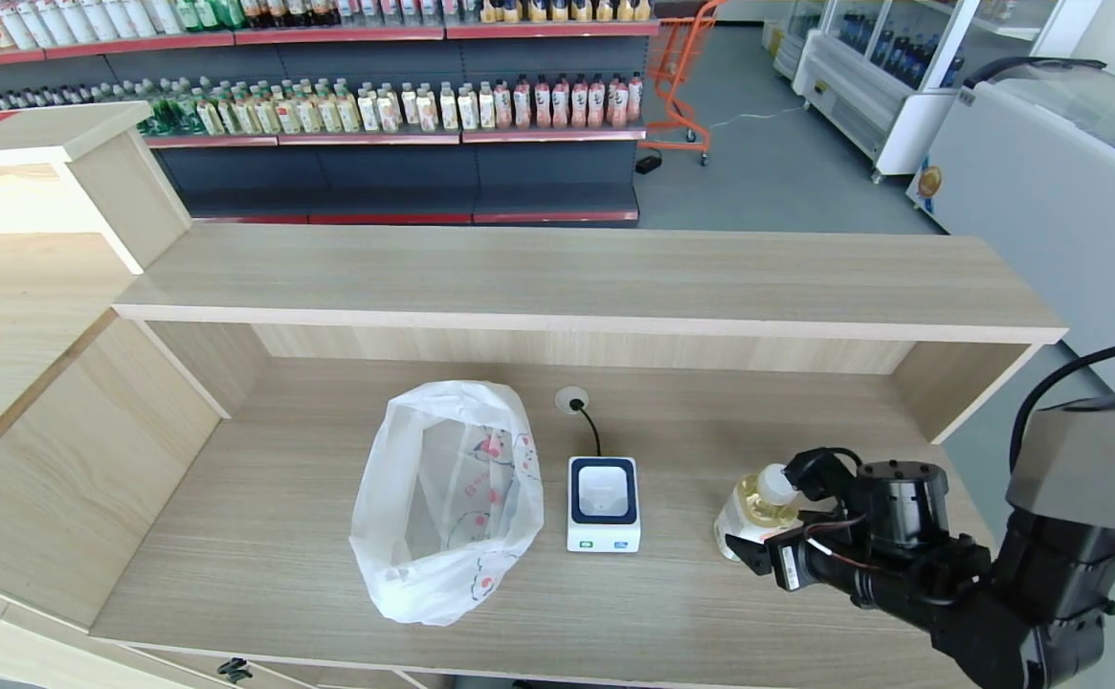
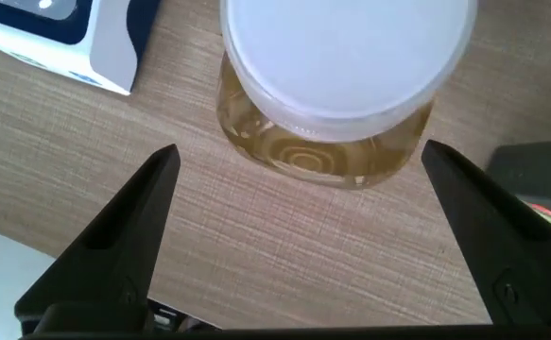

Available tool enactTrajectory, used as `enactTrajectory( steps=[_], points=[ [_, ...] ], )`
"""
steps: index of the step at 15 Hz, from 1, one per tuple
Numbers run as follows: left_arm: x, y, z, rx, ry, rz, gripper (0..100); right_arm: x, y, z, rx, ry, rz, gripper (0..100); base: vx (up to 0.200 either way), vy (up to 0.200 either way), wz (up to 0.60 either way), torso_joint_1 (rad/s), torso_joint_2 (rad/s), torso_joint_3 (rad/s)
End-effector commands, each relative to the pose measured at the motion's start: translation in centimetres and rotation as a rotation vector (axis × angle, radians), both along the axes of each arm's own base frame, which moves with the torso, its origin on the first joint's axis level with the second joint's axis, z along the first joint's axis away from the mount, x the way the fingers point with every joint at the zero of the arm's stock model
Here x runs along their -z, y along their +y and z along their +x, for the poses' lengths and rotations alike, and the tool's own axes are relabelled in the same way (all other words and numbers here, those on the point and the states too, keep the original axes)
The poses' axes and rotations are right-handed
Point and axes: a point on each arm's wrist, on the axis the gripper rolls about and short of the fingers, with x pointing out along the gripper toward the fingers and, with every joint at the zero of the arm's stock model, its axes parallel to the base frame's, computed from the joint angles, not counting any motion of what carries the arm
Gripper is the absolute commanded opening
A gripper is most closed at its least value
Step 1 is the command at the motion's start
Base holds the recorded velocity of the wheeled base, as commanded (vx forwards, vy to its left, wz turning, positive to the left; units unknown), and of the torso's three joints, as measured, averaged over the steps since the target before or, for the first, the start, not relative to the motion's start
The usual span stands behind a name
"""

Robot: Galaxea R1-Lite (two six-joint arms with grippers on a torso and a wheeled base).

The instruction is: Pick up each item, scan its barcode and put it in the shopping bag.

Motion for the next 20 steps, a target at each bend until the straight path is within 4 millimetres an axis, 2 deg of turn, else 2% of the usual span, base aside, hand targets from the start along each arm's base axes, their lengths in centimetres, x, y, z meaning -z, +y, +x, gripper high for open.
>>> enactTrajectory(
  steps=[1,6,11,16,17,20],
  points=[
    [0.0,0.0,0.0,0.000,0.001,0.000,100,2.2,0.9,0.1,-0.022,0.026,-0.014,100,0.000,0.000,0.00,0.000,0.00,0.000],
    [0.0,0.0,0.0,0.000,0.000,0.000,100,3.3,2.0,1.0,-0.017,-0.060,-0.011,100,0.000,0.000,0.00,0.000,0.00,0.000],
    [0.0,0.0,0.0,0.000,0.000,0.000,100,4.0,2.7,3.1,0.020,-0.149,-0.014,100,0.000,0.000,0.00,0.000,0.00,0.000],
    [0.0,0.0,0.0,0.000,0.001,0.000,100,3.7,3.4,4.8,0.009,-0.228,-0.015,100,0.000,0.000,0.00,0.000,0.00,0.000],
    [0.0,0.0,0.0,0.000,0.001,0.000,100,3.9,3.5,5.0,-0.007,-0.230,-0.010,0,0.000,0.000,0.00,0.000,0.00,0.000],
    [0.0,0.0,0.0,0.000,0.001,0.000,100,3.6,3.8,5.6,-0.027,-0.264,-0.012,0,0.000,0.000,0.00,0.000,0.00,0.000]
  ],
)
